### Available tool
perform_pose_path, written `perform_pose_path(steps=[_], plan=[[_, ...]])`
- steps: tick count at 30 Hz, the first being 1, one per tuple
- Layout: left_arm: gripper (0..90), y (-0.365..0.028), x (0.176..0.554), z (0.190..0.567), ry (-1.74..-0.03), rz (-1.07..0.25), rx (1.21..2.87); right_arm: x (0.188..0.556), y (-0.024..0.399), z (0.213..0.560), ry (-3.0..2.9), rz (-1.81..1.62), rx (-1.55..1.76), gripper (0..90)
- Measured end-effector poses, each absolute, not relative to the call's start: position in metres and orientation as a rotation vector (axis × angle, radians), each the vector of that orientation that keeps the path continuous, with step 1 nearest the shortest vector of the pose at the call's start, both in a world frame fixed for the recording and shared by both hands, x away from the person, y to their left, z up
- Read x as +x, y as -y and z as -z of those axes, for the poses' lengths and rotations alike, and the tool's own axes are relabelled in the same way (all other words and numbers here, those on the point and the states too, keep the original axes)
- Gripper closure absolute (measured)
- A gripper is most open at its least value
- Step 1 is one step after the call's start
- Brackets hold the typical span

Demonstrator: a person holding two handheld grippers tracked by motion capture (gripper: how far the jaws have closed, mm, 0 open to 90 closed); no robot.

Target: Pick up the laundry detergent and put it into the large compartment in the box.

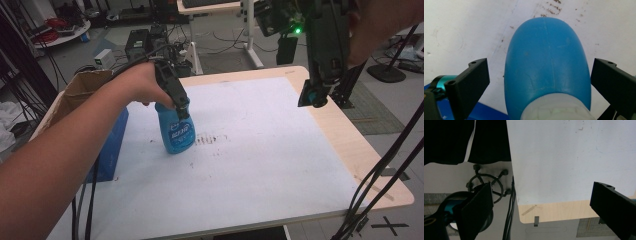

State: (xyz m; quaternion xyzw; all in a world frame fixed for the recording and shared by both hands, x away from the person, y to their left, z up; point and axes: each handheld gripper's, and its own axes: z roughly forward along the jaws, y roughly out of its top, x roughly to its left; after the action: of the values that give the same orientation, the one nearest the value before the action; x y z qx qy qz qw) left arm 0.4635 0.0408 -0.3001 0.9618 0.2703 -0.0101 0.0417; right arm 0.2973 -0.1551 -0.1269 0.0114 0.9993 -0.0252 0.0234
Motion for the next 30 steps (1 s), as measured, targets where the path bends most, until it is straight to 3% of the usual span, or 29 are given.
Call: perform_pose_path(steps=[22,30], plan=[[14.7,-0.0395,0.4614,0.2989,-0.814,0.005,2.967,0.2965,0.156,0.1285,-3.097,0.081,0.043,4.0],[23.7,-0.0384,0.4607,0.2982,-0.791,0.002,2.971,0.2976,0.1555,0.1307,-3.102,0.081,0.035,4.0]])
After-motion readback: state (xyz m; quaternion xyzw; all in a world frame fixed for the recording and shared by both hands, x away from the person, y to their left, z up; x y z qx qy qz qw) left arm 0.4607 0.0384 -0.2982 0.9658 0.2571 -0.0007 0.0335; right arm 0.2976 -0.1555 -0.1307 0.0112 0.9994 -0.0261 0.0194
